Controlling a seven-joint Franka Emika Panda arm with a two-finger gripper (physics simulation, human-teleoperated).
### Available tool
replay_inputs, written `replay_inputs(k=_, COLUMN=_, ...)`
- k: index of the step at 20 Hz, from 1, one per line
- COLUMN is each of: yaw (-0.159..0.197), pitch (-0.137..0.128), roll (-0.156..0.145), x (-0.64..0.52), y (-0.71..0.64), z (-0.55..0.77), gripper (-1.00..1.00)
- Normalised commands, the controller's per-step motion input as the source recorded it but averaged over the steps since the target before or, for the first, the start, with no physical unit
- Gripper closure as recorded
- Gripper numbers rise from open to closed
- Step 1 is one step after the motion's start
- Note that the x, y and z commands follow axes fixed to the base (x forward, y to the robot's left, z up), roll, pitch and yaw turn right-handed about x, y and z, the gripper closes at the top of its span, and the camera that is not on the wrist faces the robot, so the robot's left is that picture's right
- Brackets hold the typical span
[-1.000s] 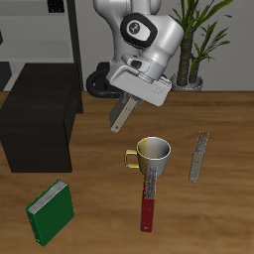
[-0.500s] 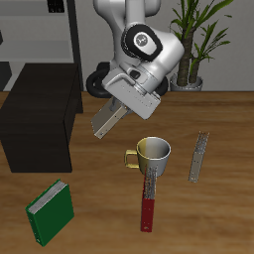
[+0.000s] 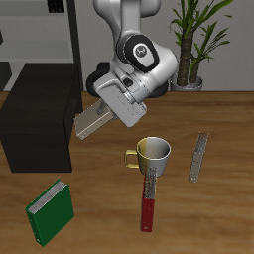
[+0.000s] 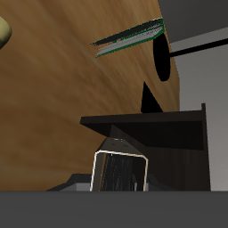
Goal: Place the right yellow book in the top region of the shelf
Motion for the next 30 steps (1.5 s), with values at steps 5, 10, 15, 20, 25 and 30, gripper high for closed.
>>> replay_inputs(k=5, yaw=-0.005, pitch=-0.025, roll=-0.097, x=0.05, y=-0.26, z=0.06, gripper=1.00)
replay_inputs(k=10, yaw=-0.009, pitch=-0.007, roll=-0.070, x=0.07, y=-0.21, z=0.05, gripper=1.00)
replay_inputs(k=15, yaw=-0.001, pitch=0.000, roll=-0.023, x=0.04, y=-0.10, z=-0.01, gripper=1.00)
replay_inputs(k=20, yaw=0.014, pitch=0.009, roll=-0.018, x=0.08, y=-0.09, z=-0.10, gripper=1.00)
replay_inputs(k=25, yaw=0.022, pitch=0.017, roll=-0.031, x=0.08, y=-0.16, z=-0.17, gripper=1.00)
replay_inputs(k=30, yaw=0.006, pitch=0.019, roll=-0.034, x=0.05, y=-0.19, z=-0.10, gripper=1.00)
